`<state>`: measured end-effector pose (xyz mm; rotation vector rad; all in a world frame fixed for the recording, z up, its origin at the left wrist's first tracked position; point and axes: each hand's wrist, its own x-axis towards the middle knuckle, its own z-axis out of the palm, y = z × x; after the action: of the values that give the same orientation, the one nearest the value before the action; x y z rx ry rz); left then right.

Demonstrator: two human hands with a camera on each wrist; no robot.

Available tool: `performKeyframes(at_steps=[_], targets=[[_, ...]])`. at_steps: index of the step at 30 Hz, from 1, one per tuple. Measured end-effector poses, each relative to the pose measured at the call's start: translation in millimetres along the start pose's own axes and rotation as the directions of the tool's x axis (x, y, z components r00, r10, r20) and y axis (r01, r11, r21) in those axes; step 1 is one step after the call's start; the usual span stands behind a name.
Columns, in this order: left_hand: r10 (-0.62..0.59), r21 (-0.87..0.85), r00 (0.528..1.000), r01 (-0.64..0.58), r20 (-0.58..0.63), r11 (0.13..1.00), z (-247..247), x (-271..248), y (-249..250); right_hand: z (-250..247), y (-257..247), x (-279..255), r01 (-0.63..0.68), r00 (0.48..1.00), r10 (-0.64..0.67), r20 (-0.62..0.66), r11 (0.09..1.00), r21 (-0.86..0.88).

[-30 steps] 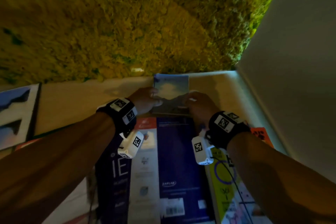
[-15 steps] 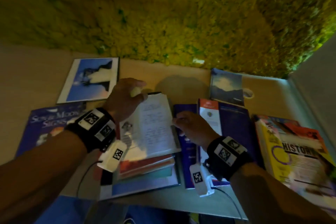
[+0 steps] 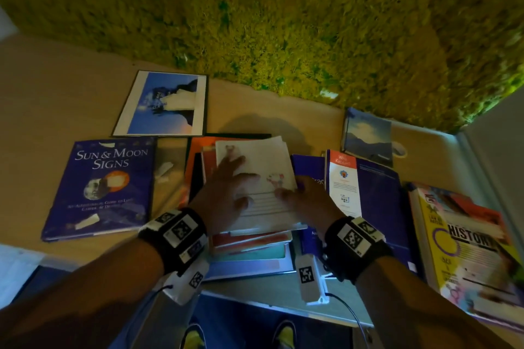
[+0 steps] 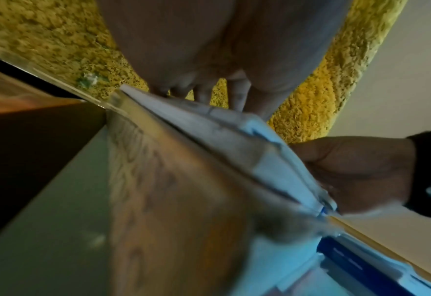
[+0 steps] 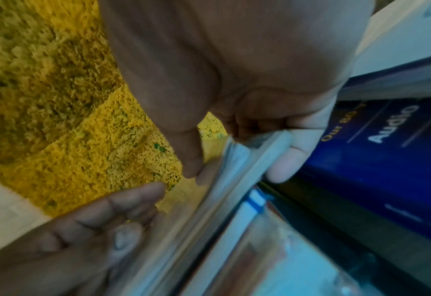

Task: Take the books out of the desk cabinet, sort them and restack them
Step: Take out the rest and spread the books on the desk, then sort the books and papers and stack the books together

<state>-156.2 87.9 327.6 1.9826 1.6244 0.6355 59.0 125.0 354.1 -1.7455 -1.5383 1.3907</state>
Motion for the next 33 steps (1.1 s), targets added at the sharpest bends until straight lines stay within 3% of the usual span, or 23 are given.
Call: performKeyframes(at_steps=[1, 3, 5, 7, 9, 11, 13, 15, 17, 20, 22, 24, 27, 30, 33], targets=[[0.014, -0.079, 0.999, -0.017, -0.041, 0.997, -3.3, -1.3, 0.4, -0.7, 2.7, 1.4, -0.006, 1.000, 0.006, 0.005, 1.000, 0.009], [-0.047, -0.242, 0.971, -0.012, -0.235, 0.970, -11.2, -0.1, 3.5, -4.5, 6.4, 3.8, -0.007, 1.000, 0.007, 0.009, 1.000, 0.031], [-0.283, -0.531, 0.891, 0.057, -0.355, 0.846, -21.7, 0.5, 15.5, -8.7, 9.8, 4.9, -0.021, 0.999, 0.018, 0.037, 0.995, 0.094], [-0.458, -0.771, 0.852, 0.108, -0.254, 0.628, -27.0, 4.8, 27.1, -12.1, 15.0, 6.1, -0.023, 1.000, 0.021, 0.021, 0.993, 0.113], [-0.529, -0.884, 0.844, 0.180, -0.086, 0.431, -27.8, 8.6, 32.0, -14.4, 21.3, 7.8, -0.037, 0.999, 0.035, 0.016, 0.983, 0.179], [-0.525, -0.907, 0.851, 0.239, 0.022, 0.348, -28.3, 11.1, 34.3, -18.1, 23.8, 6.0, -0.094, 0.996, 0.086, 0.041, 0.936, 0.340], [-0.450, -0.857, 0.892, 0.268, 0.047, 0.441, -26.7, 13.5, 34.4, -23.0, 23.7, 5.3, -0.154, 0.988, 0.137, 0.070, 0.850, 0.504], [-0.331, -0.819, 0.942, 0.228, 0.050, 0.526, -24.4, 15.4, 36.3, -27.9, 22.3, 3.0, -0.164, 0.986, 0.138, 0.088, 0.790, 0.591], [-0.267, -0.797, 0.964, 0.171, 0.012, 0.579, -21.3, 16.7, 39.5, -32.2, 18.4, 2.6, -0.161, 0.986, 0.106, 0.125, 0.767, 0.622], [-0.374, -0.774, 0.918, 0.141, -0.131, 0.617, -30.8, 24.9, 35.7, -42.5, 7.4, -0.3, -0.111, 0.992, 0.048, 0.118, 0.778, 0.618], [-0.470, -0.817, 0.860, 0.116, -0.202, 0.565, -46.0, 30.2, 17.4, -57.0, 7.7, 2.3, -0.040, 0.999, 0.011, 0.047, 0.733, 0.679], [-0.555, -0.787, 0.796, 0.173, -0.243, 0.592, -61.8, 30.4, -3.4, -75.8, 7.6, 1.0, -0.007, 1.000, 0.000, 0.009, 0.695, 0.719], [-0.528, -0.688, 0.812, 0.236, -0.248, 0.686, -69.4, 23.0, -21.4, -98.8, 10.3, -4.2, -0.014, 1.000, 0.015, 0.005, 0.690, 0.723], [-0.472, -0.751, 0.850, 0.151, -0.233, 0.643, -68.8, 20.2, -20.3, -109.3, 8.3, -2.5, 0.013, 0.998, 0.028, -0.047, 0.715, 0.699], [-0.495, -0.701, 0.828, 0.188, -0.263, 0.688, -69.4, 21.0, -21.9, -118.3, 6.9, -0.4, 0.050, 0.992, 0.030, -0.123, 0.803, 0.594]])
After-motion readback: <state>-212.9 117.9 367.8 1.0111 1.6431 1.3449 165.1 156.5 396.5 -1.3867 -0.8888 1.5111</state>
